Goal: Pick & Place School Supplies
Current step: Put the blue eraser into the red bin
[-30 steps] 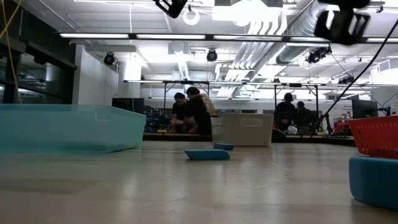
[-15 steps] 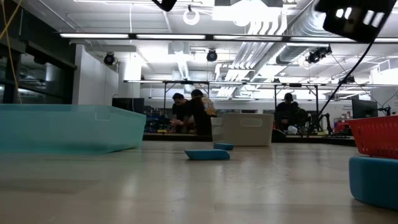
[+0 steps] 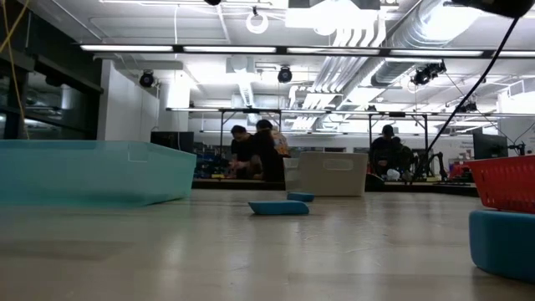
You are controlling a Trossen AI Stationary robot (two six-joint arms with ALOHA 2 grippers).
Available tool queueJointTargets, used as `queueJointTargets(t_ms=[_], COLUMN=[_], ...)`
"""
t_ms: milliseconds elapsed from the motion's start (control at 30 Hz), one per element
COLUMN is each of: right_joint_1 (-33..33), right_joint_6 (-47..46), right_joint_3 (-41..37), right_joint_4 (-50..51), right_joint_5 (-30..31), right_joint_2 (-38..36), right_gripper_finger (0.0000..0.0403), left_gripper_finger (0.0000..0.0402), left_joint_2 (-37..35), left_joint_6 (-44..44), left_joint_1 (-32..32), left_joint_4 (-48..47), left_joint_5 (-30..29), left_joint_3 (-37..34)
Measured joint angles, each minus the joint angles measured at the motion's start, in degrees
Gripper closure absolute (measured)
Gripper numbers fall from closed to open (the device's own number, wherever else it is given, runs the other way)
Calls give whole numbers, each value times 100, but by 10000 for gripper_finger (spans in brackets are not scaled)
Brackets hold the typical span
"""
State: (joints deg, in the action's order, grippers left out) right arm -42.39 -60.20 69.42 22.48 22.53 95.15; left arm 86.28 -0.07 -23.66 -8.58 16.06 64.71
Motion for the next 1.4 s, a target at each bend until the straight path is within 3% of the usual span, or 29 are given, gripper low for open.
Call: queueJointTargets(t_ms=[367,600,933,1033,1233,1400], right_joint_1=[-87,-63,238,286,249,126], right_joint_6=[2,-6,304,341,682,729], right_joint_3=[90,90,120,446,1206,1367], right_joint_4=[80,998,1175,1442,1957,2029], right_joint_5=[10,73,-1243,-1356,-1056,-673], right_joint_2=[2,40,354,345,332,373], right_gripper_finger=[305,325,350,351,351,351], left_gripper_finger=[287,287,287,287,287,287], left_joint_2=[0,0,0,0,0,0], left_joint_6=[-86,-85,-83,-74,-38,-38], left_joint_1=[-149,-146,-144,-144,-144,-144], left_joint_4=[0,0,0,-9,-9,-25], left_joint_5=[-169,-184,-291,-291,-290,-289], left_joint_3=[0,0,0,0,0,0])
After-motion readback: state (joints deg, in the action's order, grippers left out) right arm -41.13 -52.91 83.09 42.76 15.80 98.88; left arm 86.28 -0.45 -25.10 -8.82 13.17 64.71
